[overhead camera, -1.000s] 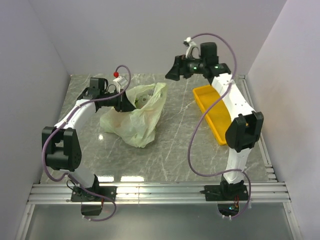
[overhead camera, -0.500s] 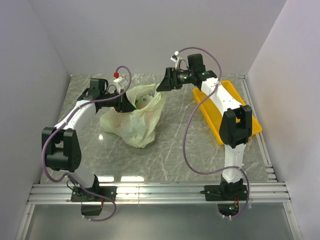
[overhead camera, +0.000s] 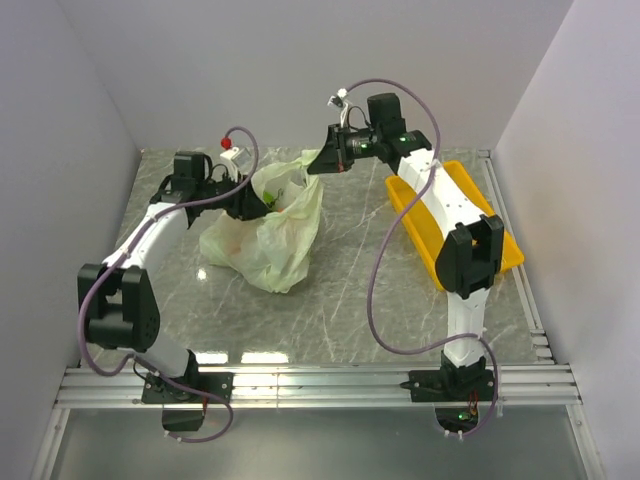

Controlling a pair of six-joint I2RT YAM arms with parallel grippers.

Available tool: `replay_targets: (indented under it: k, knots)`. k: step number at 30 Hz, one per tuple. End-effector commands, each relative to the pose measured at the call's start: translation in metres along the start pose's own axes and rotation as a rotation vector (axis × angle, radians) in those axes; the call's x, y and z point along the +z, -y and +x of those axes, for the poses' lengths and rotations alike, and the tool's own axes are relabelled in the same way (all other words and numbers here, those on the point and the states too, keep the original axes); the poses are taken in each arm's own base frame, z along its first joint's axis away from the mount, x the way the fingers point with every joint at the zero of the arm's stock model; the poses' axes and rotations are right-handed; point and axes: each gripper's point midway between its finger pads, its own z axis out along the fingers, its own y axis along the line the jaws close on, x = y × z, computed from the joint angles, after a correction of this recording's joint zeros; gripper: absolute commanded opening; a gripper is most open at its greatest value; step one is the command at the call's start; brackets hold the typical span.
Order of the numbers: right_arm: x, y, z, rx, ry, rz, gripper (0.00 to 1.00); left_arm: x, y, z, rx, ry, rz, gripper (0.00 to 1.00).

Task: Place the fake fruits into the plastic bag and tie a complex knot

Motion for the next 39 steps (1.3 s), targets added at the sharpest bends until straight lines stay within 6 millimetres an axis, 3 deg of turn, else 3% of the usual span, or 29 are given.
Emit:
replay_targets:
  k: [1, 5, 7, 12, 13, 19, 29, 32, 35, 39]
  knots:
    - [-0.026, -0.056, -0.024, -0.172, 0.046, -0.095, 0.00, -0.033, 0.012, -0.066, 0.198, 0.181, -0.111, 0.46]
    - [-0.025, -0.060, 0.004, -0.198, -0.011, -0.093, 0.00, -0.047, 0.010, -0.111, 0.329, 0.269, -0.192, 0.67]
    - [-0.020, -0.057, 0.019, -0.233, -0.045, -0.095, 0.00, -0.041, 0.001, -0.124, 0.367, 0.279, -0.214, 0.73]
    - [-0.016, -0.047, 0.039, -0.280, -0.090, -0.075, 0.00, -0.001, -0.043, -0.132, 0.375, 0.208, -0.264, 0.76]
    - [-0.017, -0.045, 0.042, -0.280, -0.099, -0.068, 0.00, 0.002, -0.044, -0.142, 0.391, 0.223, -0.265, 0.76]
    - [-0.022, -0.042, 0.057, -0.310, -0.130, -0.048, 0.00, 0.029, -0.044, -0.161, 0.409, 0.275, -0.163, 0.77]
    - [-0.042, -0.040, 0.113, -0.370, -0.217, -0.033, 0.00, 0.117, -0.031, -0.140, 0.521, 0.152, -0.015, 0.82]
    - [-0.043, -0.038, 0.118, -0.377, -0.212, -0.025, 0.00, 0.143, -0.030, -0.129, 0.599, 0.119, -0.008, 0.95]
    - [-0.043, -0.037, 0.124, -0.377, -0.216, -0.028, 0.00, 0.167, -0.034, -0.118, 0.658, 0.093, -0.025, 0.99]
    - [-0.045, -0.040, 0.130, -0.374, -0.213, -0.038, 0.00, 0.195, -0.058, -0.119, 0.727, 0.115, -0.174, 0.99]
